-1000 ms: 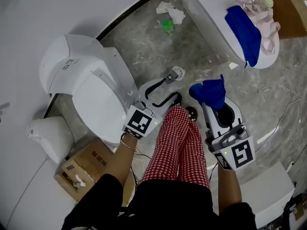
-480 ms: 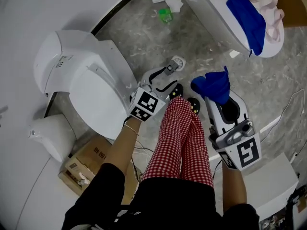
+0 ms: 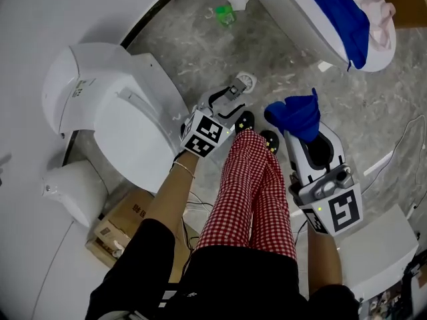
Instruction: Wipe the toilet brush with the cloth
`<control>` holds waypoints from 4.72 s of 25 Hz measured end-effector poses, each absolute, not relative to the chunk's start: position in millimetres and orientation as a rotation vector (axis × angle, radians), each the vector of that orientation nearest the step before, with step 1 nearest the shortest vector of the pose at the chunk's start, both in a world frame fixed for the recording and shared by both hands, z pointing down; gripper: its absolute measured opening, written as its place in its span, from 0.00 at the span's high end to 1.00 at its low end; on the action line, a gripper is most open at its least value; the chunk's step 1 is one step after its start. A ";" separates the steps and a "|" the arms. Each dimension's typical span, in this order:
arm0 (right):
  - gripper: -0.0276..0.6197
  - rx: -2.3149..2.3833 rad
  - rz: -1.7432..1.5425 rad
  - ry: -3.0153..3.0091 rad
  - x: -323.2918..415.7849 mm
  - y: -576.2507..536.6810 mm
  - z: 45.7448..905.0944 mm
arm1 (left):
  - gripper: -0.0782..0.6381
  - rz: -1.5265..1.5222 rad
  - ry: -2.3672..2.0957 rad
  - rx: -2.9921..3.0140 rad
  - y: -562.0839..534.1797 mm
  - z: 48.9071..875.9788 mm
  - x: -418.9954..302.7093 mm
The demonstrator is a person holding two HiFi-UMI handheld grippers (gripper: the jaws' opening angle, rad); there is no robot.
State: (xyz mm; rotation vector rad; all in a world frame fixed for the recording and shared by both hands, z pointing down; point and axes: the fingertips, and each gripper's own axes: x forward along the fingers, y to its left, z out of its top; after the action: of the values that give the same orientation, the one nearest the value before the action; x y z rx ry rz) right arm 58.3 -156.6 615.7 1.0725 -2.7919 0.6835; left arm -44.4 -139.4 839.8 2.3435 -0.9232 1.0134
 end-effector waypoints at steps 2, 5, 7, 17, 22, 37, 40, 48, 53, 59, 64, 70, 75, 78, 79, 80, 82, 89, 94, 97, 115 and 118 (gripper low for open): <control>0.85 1.074 0.683 -2.781 58.5 -156.9 622.3 | 0.57 1.015 -0.929 2.321 -140.3 847.9 -47.3; 0.85 1.073 0.704 -2.747 60.0 -159.5 637.7 | 0.57 1.030 -0.939 2.308 -143.6 855.7 -49.7; 0.85 1.078 0.708 -2.733 60.8 -161.8 643.8 | 0.57 1.048 -0.927 2.300 -144.2 862.2 -51.1; 0.86 1.126 0.743 -2.720 59.0 -175.2 649.2 | 0.57 1.127 -0.873 2.230 -152.1 895.7 -55.8; 0.85 1.154 0.775 -2.739 65.5 -179.4 638.4 | 0.57 1.156 -0.869 2.164 -158.2 913.8 -59.4; 0.86 1.301 0.846 -2.678 90.1 -194.3 648.2 | 0.57 1.333 -0.655 2.035 -150.6 960.1 -50.8; 0.85 1.306 0.846 -2.671 93.9 -195.7 647.9 | 0.57 1.369 -0.627 2.020 -149.1 967.9 -48.9; 0.86 1.319 0.866 -2.635 100.2 -197.7 657.1 | 0.57 1.401 -0.626 1.980 -152.6 983.7 -45.1; 0.85 1.323 0.883 -2.624 99.3 -197.7 657.9 | 0.57 1.446 -0.634 1.963 -154.6 991.9 -48.6; 0.85 1.310 0.907 -2.601 97.5 -195.8 664.1 | 0.57 1.466 -0.652 1.944 -164.6 994.8 -46.6; 0.86 1.332 0.911 -2.591 97.2 -195.7 660.5 | 0.57 1.519 -0.619 1.950 -167.3 994.9 -46.5; 0.86 1.343 0.914 -2.579 98.5 -194.6 661.5 | 0.57 1.528 -0.609 1.947 -171.0 996.4 -46.7; 0.85 1.333 0.922 -2.575 94.6 -190.8 662.7 | 0.57 1.525 -0.590 1.918 -170.2 1000.7 -47.9; 0.86 1.338 0.923 -2.572 94.3 -190.3 662.5 | 0.57 1.508 -0.595 1.913 -172.3 1003.1 -48.0; 0.86 1.340 0.924 -2.571 94.4 -190.0 662.4 | 0.57 1.509 -0.591 1.903 -171.3 1004.8 -48.8; 0.85 1.341 0.925 -2.570 94.6 -189.7 662.5 | 0.57 1.521 -0.578 1.886 -168.3 1007.5 -50.2; 0.85 1.341 0.928 -2.563 95.4 -189.0 663.0 | 0.57 1.570 -0.548 1.871 -160.0 1013.0 -53.1; 0.85 1.353 0.941 -2.541 103.3 -187.6 669.0 | 0.63 1.586 -0.608 1.925 -164.5 1016.0 -53.2; 0.85 1.365 0.958 -2.540 103.1 -185.9 667.2 | 0.64 1.641 -0.584 1.922 -165.5 1015.9 -55.2; 0.86 1.361 0.958 -2.540 104.9 -184.5 666.9 | 0.65 1.671 -0.594 1.911 -163.6 1016.6 -54.7; 0.86 1.343 0.927 -2.572 112.0 -174.2 652.9 | 0.66 1.720 -0.631 1.923 -155.0 988.9 -53.3; 0.86 1.327 0.922 -2.583 111.5 -170.8 649.5 | 0.66 1.712 -0.650 1.923 -152.0 981.5 -53.5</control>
State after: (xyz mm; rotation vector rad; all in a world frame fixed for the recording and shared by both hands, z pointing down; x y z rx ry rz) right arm 111.5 -170.8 649.5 1.3271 -2.5827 0.9225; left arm -53.5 -152.0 981.5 1.9233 -0.6497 1.7115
